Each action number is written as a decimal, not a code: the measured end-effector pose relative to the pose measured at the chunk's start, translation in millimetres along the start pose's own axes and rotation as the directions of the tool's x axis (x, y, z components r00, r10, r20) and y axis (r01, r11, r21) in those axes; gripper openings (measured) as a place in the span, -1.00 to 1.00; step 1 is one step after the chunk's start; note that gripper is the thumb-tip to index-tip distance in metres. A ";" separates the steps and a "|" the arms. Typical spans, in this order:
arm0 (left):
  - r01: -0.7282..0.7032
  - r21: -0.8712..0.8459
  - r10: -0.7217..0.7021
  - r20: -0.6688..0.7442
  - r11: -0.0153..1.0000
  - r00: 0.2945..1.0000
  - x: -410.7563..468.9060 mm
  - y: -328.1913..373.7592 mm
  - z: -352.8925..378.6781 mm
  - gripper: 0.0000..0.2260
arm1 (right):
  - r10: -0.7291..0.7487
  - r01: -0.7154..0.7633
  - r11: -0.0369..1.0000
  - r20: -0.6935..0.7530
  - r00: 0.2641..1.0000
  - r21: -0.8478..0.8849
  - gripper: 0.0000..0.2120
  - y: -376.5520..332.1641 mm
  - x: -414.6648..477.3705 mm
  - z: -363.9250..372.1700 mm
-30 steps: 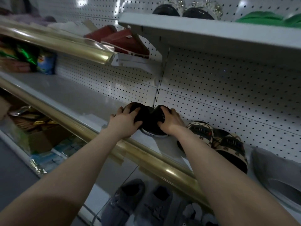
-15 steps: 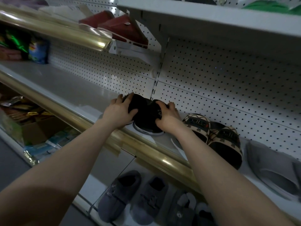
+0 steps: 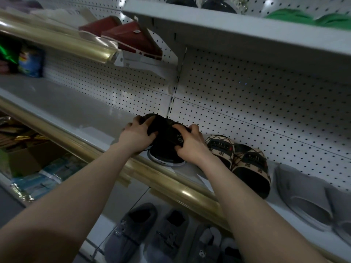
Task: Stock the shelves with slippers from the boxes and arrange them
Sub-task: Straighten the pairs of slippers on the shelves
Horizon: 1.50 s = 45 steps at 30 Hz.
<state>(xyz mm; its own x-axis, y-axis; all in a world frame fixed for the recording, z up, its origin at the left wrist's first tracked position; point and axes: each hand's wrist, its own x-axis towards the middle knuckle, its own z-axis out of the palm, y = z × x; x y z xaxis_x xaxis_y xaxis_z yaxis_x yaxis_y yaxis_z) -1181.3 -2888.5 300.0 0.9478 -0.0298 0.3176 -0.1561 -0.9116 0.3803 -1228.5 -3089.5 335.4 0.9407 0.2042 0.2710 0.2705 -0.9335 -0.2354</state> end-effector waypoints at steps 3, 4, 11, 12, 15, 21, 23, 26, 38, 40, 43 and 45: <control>0.000 -0.027 0.000 -0.009 1.000 1.000 3.2 -4.9 4.1 -0.35 | 0.015 -0.015 1.000 -0.022 1.000 0.019 -0.31 -1.8 -1.8 4.7; 0.003 -0.049 -0.003 -0.007 0.999 1.000 5.1 -6.9 4.4 -0.33 | 0.022 -0.021 0.999 -0.032 0.999 0.025 -0.31 -3.5 -2.7 6.9; -0.021 -0.043 0.019 -0.034 0.999 0.999 5.1 -4.6 2.0 -0.33 | 0.073 -0.075 0.996 -0.046 0.996 -0.049 -0.24 -11.5 -4.8 19.2; -0.023 -0.044 0.021 -0.034 0.999 0.999 4.8 -4.6 1.7 -0.33 | 0.074 -0.076 0.996 -0.048 0.996 -0.051 -0.25 -11.5 -4.5 19.1; -0.040 -0.064 0.038 -0.024 0.997 0.999 4.5 -3.5 2.0 -0.34 | 0.065 -0.069 0.996 -0.056 0.996 -0.063 -0.25 -11.3 -5.9 17.8; -0.045 -0.036 0.044 -0.008 0.998 0.999 3.3 -1.2 3.1 -0.34 | 0.058 -0.062 0.996 -0.065 0.996 -0.058 -0.29 -8.9 -8.4 15.4; -0.037 -0.027 0.037 -0.002 0.999 0.999 3.0 0.7 2.2 -0.34 | 0.057 -0.061 0.996 -0.065 0.996 -0.064 -0.31 -8.6 -8.8 14.5; -0.026 -0.019 0.026 0.000 0.999 1.000 2.1 3.9 1.6 -0.34 | 0.062 -0.067 0.995 -0.064 0.996 -0.077 -0.33 -7.7 -9.6 12.9; -0.108 0.057 0.111 -0.044 0.992 0.993 -1.8 45.3 -7.6 -0.50 | 0.073 -0.068 0.994 -0.049 0.996 0.087 -0.36 1.2 -23.6 -11.0; -0.188 -0.028 0.186 -0.071 0.982 0.980 -4.0 65.2 -9.7 -0.51 | 0.088 -0.077 0.994 -0.139 0.986 0.079 -0.40 14.8 -29.3 -21.2; -0.373 -0.102 0.369 -0.058 0.922 0.928 -11.4 99.5 -11.7 -0.47 | 0.202 -0.209 0.978 -0.199 0.959 -0.017 -0.38 44.9 -36.4 -39.1; -0.487 -0.072 0.488 -0.002 0.870 0.873 -14.9 122.3 -7.8 -0.40 | 0.291 -0.314 0.944 -0.190 0.938 -0.101 -0.37 66.1 -44.8 -50.6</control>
<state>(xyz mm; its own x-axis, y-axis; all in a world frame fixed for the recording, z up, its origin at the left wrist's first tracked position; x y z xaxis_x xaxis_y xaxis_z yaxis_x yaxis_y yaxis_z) -1216.8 -2996.3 348.5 0.7504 -0.4705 0.4643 -0.6176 -0.7494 0.2387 -1263.1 -3175.3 354.9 0.9220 -0.1364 0.3625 -0.0605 -0.9752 -0.2131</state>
